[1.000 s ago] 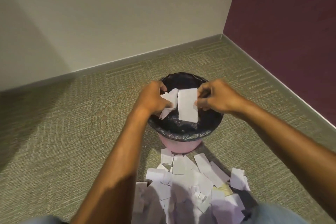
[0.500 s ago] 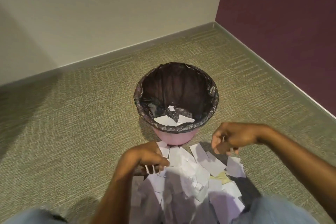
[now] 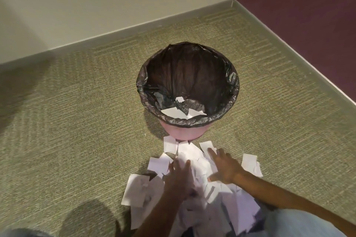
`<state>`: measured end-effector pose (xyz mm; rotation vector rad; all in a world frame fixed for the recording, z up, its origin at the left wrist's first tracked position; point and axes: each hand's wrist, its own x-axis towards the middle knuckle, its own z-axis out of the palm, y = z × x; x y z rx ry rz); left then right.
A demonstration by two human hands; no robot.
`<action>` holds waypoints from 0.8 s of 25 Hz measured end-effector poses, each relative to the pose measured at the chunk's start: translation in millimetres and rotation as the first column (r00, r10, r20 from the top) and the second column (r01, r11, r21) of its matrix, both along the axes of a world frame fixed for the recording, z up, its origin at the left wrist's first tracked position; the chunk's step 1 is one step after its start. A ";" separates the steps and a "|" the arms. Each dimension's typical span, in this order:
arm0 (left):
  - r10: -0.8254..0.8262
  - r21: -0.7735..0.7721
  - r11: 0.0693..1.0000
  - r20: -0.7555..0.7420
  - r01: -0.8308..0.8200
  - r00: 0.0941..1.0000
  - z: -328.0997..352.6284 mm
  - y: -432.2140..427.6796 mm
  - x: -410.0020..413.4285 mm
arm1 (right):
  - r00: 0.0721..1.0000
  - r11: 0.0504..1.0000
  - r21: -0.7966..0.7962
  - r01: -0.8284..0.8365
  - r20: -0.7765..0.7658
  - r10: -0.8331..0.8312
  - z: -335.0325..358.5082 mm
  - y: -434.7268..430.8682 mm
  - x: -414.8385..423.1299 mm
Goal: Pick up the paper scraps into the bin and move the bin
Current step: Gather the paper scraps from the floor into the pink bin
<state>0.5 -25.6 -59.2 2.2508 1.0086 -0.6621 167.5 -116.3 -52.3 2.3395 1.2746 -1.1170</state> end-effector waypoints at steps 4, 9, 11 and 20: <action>-0.051 -0.028 0.998 0.205 0.058 0.977 -48.1 3.2 -18.7 | 1.000 0.987 0.163 -0.011 -0.003 0.011 -1.5 0.7 -4.1; 0.096 -0.037 0.995 0.484 -0.089 0.870 -37.7 19.0 -5.1 | 0.995 0.975 0.204 -0.089 0.052 0.080 4.1 0.5 -0.1; 0.162 -0.082 0.987 0.394 -0.141 0.905 -34.0 22.6 -0.4 | 0.988 0.967 0.220 -0.131 0.110 0.108 4.1 -0.6 -2.8; 0.159 -0.303 0.952 0.344 -0.051 0.925 22.2 49.1 23.0 | 0.998 0.967 0.252 -0.030 -0.041 0.042 73.6 9.7 29.5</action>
